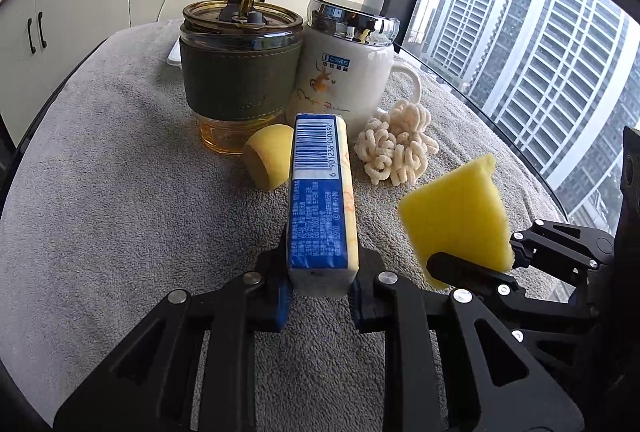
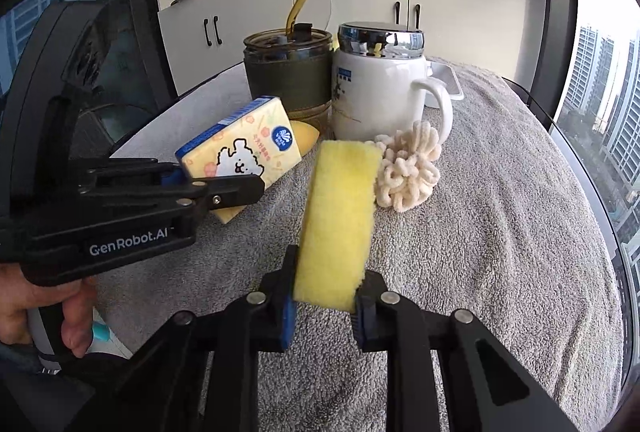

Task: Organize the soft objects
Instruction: 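Lift and carry the carton and yellow sponge over the white tray with both tools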

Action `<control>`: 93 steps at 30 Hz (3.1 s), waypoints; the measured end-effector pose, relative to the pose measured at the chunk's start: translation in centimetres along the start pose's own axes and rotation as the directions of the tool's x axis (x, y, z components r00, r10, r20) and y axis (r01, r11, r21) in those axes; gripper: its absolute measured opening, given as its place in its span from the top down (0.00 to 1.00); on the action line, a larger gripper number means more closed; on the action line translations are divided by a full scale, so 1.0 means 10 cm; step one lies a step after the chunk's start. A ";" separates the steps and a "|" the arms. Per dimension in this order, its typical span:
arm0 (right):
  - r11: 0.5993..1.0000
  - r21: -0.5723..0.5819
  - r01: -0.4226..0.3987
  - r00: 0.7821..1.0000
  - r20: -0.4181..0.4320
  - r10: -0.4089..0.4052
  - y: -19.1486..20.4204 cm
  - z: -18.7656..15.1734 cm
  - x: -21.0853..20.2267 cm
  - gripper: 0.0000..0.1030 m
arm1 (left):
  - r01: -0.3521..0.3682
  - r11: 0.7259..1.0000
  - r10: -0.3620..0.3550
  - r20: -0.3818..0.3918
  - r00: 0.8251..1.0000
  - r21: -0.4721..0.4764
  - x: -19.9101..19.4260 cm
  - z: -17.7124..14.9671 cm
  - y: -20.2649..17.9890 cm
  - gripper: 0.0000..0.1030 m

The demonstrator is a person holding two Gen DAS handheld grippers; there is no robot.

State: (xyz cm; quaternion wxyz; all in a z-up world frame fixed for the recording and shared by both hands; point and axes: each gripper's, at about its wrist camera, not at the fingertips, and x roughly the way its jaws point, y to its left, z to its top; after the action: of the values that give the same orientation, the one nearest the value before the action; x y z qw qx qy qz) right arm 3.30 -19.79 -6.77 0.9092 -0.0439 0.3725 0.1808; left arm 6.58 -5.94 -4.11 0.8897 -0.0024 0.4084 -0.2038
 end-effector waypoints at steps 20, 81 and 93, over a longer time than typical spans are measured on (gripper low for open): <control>0.996 -0.028 0.083 0.995 0.058 -0.081 -0.21 0.34 -0.56 0.77 | -0.048 0.998 0.046 0.066 0.997 0.031 -0.53 0.22 0.22 0.81; 0.967 -0.252 0.029 0.992 -0.114 -0.059 -1.86 2.91 1.94 0.76 | -0.060 0.981 0.069 -0.043 0.997 0.186 1.30 2.43 1.59 0.80; 0.960 -0.280 -0.005 0.981 -0.187 -0.050 -1.91 2.76 2.40 0.76 | -0.026 0.981 0.045 -0.093 0.995 0.193 1.57 2.21 1.58 0.80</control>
State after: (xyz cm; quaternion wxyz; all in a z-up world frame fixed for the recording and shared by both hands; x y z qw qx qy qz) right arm 44.24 -24.53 -4.62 0.8556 -0.1932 0.4289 0.2161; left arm 37.60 -0.75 -3.49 0.8684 0.1004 0.4297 -0.2261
